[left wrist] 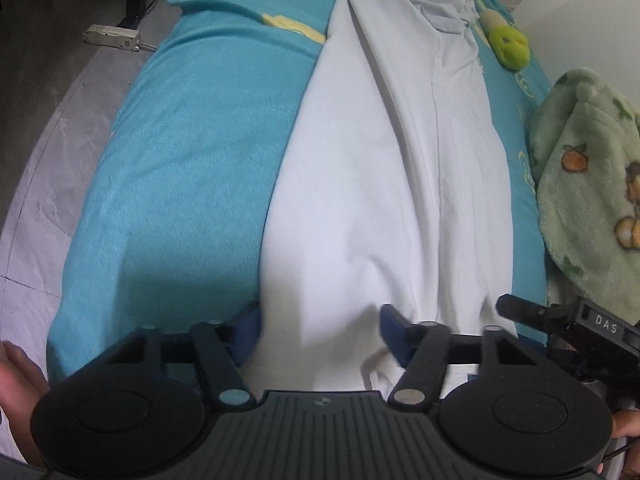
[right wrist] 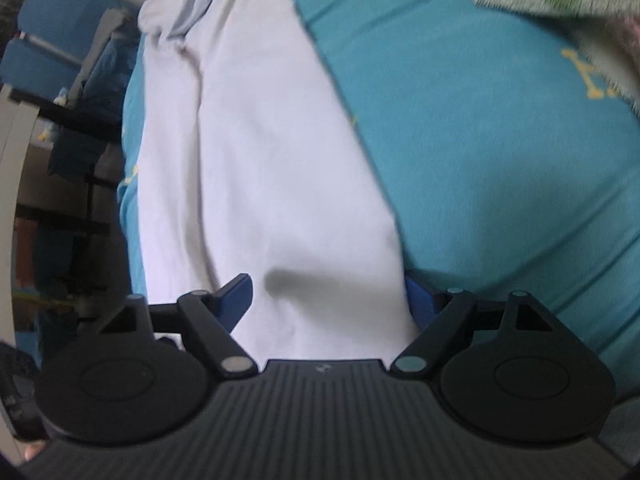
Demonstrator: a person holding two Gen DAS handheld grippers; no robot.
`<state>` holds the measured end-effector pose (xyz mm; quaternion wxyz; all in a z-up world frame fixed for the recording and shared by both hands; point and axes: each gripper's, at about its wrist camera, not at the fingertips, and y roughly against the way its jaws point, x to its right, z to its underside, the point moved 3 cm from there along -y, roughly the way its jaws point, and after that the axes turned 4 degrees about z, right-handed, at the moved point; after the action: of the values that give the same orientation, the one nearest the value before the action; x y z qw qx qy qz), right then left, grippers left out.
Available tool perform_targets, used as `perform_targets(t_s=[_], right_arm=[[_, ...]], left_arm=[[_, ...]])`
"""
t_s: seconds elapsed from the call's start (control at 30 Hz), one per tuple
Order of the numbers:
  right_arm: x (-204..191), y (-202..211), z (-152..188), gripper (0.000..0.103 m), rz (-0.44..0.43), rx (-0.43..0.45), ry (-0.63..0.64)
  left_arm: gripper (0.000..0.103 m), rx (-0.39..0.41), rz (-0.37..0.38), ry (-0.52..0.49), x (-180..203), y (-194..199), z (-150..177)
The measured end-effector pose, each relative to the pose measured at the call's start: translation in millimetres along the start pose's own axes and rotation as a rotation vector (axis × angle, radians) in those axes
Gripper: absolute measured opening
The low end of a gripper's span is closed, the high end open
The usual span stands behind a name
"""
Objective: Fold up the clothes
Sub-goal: 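Grasp the hem end with both grippers and fold it over toward the collar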
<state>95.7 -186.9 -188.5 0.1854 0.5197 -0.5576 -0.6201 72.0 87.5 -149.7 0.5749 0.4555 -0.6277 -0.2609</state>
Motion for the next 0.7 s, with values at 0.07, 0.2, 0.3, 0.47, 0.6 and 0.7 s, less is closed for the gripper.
perform_targets(t_s=[0.07, 0.2, 0.3, 0.47, 0.6, 0.7], right_arm=[[-10, 0, 9, 0.057, 0.027, -0.021, 0.078], [-22, 1, 24, 0.009, 0.083, -0.016, 0.158], [-28, 19, 25, 0.009, 0.060, 0.061, 0.173], [-33, 77, 24, 0.008, -0.061, 0.228, 0.144], [-41, 123, 26, 0.008, -0.166, 0.310, 0.139], [-47, 156, 29, 0.008, -0.212, 0.368, 0.161]], left_arm=[[0.027, 0.001, 0.038, 0.012, 1, 2, 3], [0.003, 0.057, 0.053, -0.007, 5, 12, 7], [0.003, 0.179, 0.139, -0.009, 7, 38, 8], [0.002, 0.373, 0.336, 0.063, 7, 98, 15], [0.001, 0.445, 0.363, 0.037, 28, 144, 20], [0.001, 0.499, 0.400, 0.037, 35, 177, 25]])
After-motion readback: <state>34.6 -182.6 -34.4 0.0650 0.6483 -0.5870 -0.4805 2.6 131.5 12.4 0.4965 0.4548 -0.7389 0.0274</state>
